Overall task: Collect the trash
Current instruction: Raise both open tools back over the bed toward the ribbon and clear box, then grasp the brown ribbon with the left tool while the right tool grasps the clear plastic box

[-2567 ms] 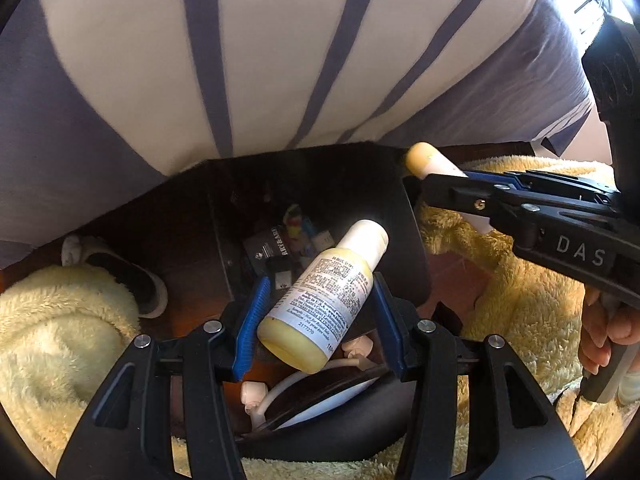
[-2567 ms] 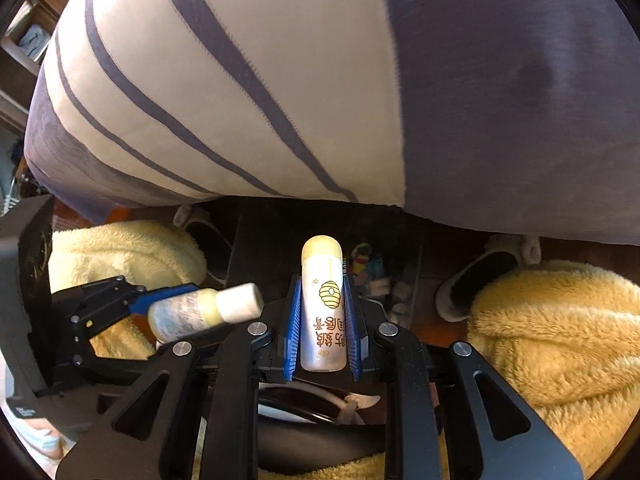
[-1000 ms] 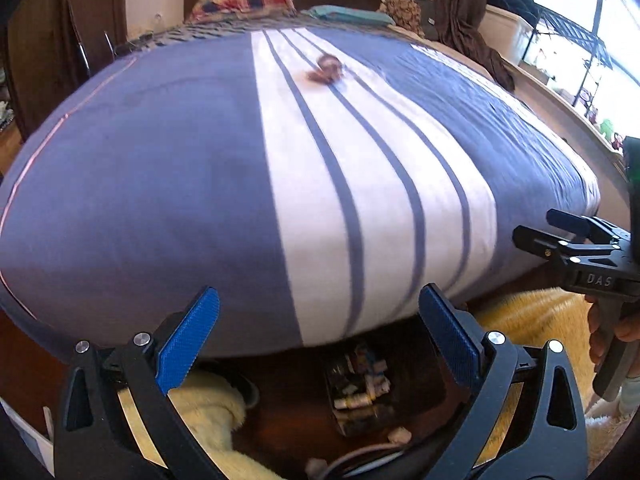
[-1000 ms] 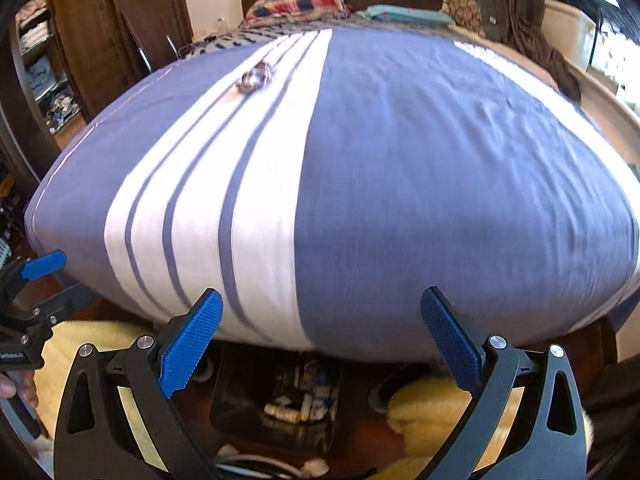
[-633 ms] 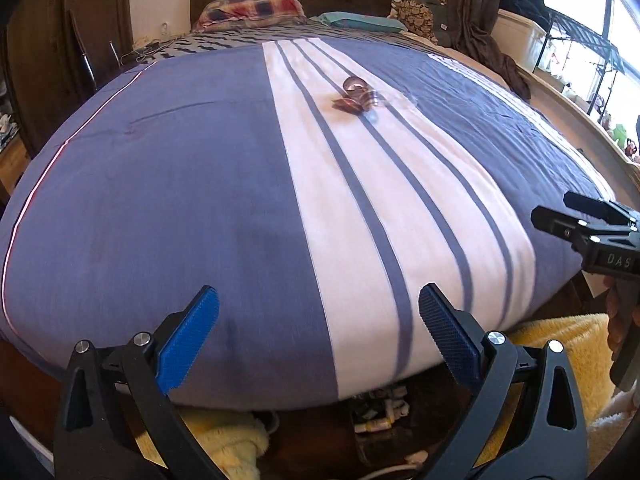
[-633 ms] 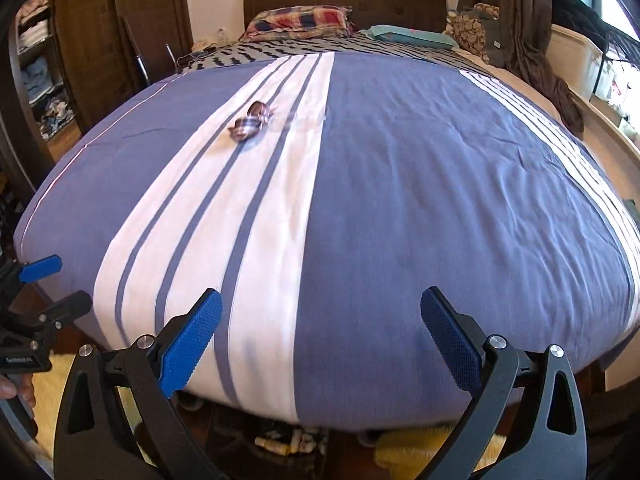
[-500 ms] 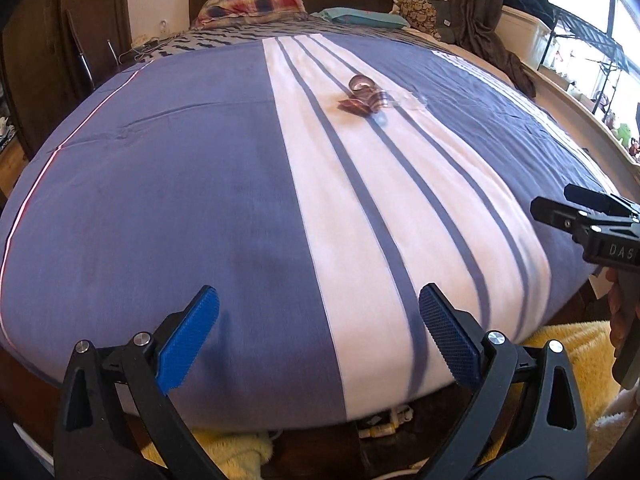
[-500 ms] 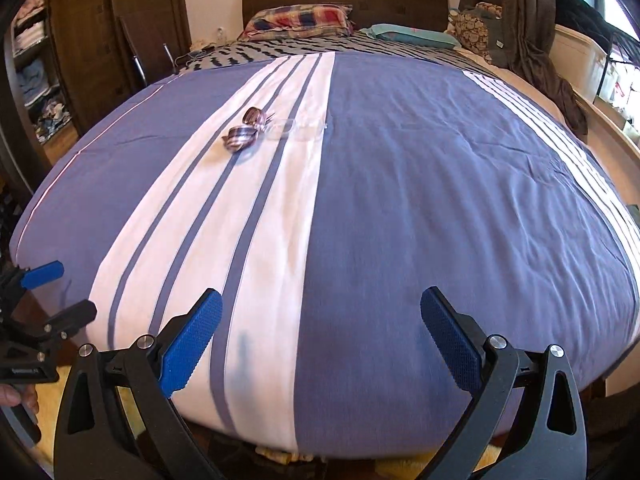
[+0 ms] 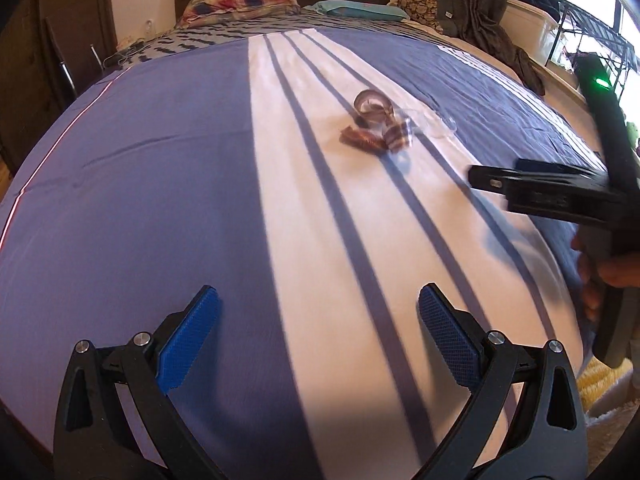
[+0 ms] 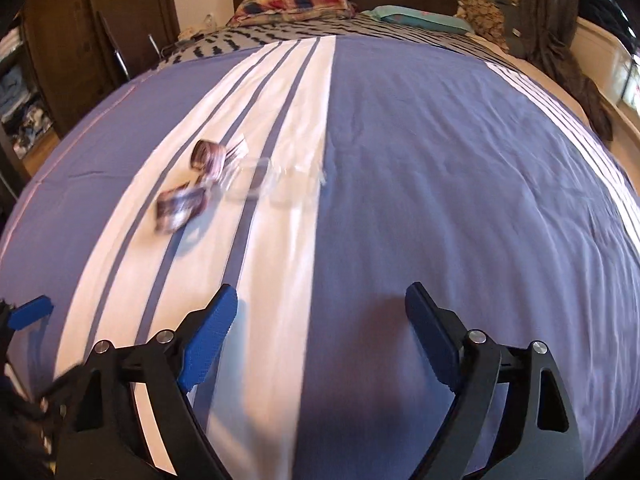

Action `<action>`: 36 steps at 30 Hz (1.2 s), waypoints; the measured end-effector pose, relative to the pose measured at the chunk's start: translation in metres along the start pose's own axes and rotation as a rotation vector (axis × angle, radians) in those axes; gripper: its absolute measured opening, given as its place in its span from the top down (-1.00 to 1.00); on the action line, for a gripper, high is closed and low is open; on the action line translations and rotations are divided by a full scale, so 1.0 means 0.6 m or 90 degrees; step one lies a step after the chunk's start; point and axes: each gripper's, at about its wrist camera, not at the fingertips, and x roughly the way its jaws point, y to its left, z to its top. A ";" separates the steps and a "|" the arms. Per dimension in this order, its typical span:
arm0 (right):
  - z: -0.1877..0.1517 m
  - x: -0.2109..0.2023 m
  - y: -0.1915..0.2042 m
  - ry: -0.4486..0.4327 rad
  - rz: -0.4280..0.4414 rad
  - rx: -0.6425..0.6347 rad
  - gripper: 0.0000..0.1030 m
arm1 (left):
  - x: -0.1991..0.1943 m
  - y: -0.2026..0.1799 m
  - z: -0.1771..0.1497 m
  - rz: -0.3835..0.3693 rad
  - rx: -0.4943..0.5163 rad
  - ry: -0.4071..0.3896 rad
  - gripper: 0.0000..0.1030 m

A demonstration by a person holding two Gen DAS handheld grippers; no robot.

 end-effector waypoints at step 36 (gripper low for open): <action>0.114 0.074 -0.026 0.014 0.033 -0.028 0.35 | 0.125 -0.049 0.167 -0.048 0.034 0.005 0.79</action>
